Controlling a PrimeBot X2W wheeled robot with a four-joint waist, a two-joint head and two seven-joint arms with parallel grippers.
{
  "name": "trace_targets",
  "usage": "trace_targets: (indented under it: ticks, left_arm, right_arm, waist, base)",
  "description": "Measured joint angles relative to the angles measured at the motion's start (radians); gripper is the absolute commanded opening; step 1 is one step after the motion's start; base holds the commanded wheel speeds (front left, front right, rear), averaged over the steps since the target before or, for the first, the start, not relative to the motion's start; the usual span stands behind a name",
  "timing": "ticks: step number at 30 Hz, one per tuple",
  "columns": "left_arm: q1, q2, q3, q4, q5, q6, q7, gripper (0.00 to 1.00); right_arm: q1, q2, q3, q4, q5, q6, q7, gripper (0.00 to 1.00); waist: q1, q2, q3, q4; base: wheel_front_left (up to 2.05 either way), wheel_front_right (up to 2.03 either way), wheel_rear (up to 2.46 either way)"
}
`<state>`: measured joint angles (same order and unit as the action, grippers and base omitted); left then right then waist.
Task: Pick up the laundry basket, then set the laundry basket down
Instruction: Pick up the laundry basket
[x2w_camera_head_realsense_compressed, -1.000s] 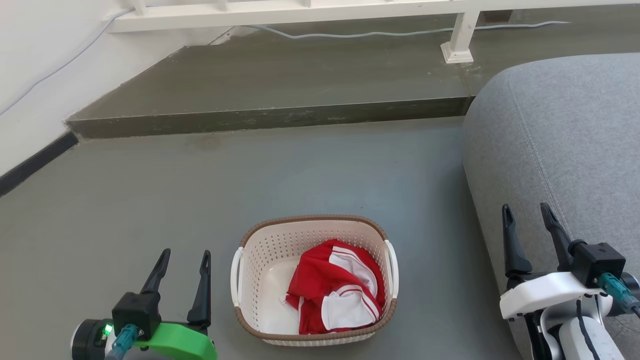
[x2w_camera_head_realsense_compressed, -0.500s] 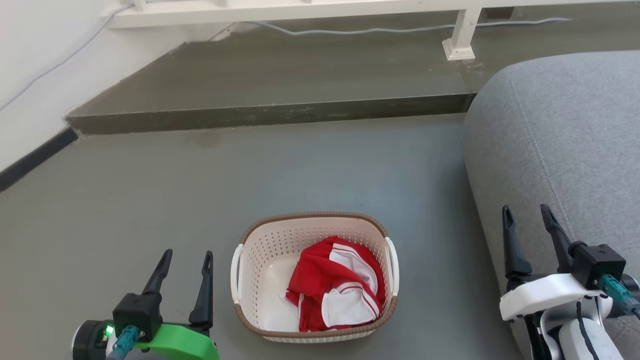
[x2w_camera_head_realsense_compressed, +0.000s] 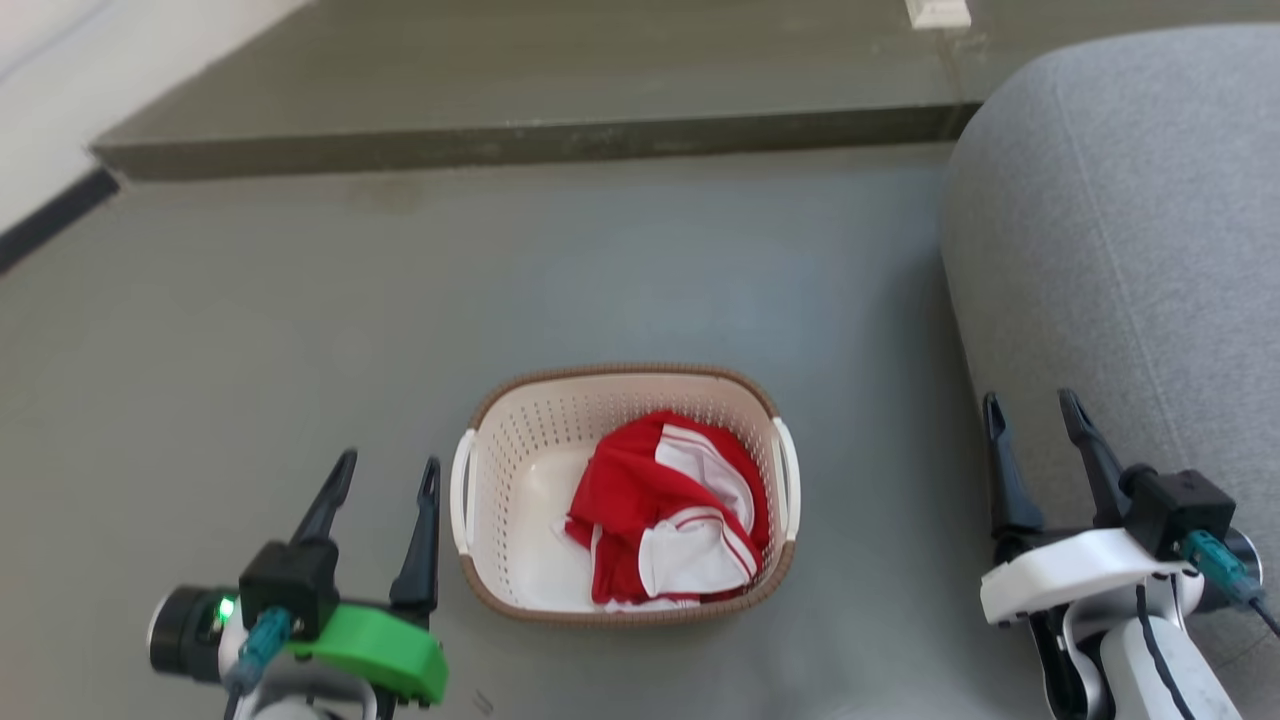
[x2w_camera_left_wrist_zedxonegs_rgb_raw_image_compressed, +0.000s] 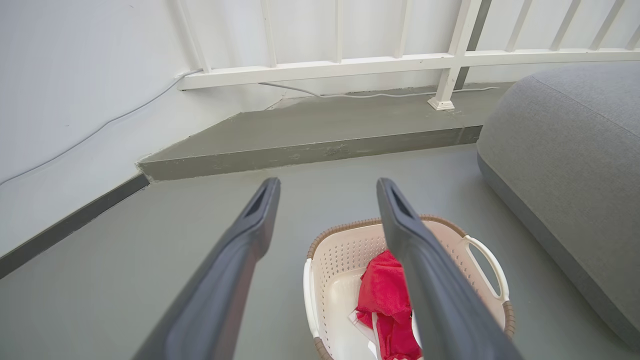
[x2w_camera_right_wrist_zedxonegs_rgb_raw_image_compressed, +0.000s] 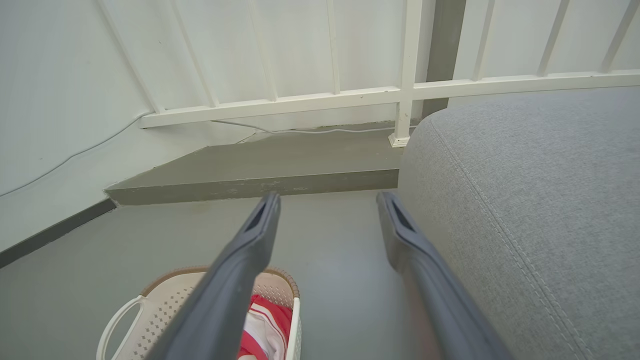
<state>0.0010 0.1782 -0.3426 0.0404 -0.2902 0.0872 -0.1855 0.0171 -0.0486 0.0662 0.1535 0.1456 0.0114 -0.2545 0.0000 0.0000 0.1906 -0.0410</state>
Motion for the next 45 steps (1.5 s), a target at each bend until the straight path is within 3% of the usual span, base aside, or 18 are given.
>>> trace_targets:
  ticks: [15, 31, 45]
  left_arm:
    - [-0.2, -0.007, -0.014, 0.063, 0.003, -0.026, 0.053, 1.0]
    - [-0.468, -0.031, -0.019, 0.274, -0.009, -0.096, 0.132, 1.0]
    - [-0.66, -0.056, -0.023, 0.499, -0.013, -0.15, 0.133, 1.0]
  right_arm:
    - [-0.131, 0.001, 0.022, 0.062, 0.032, 0.0, 0.0, 1.0]
    - [-0.367, -0.001, 0.076, 0.193, 0.039, 0.006, 0.003, 1.0]
    - [-0.557, -0.009, 0.151, 0.363, 0.09, 0.015, 0.004, 1.0]
  waist:
    - [0.0, 0.0, 0.201, 0.006]
    - [0.0002, 0.0, 0.43, 0.022]
    - [0.0002, 0.0, 0.599, 0.014]
  base:
    - [0.0, 0.0, 0.0]
    - [0.0, 0.0, 0.0]
    - [0.0, 0.0, 0.0]
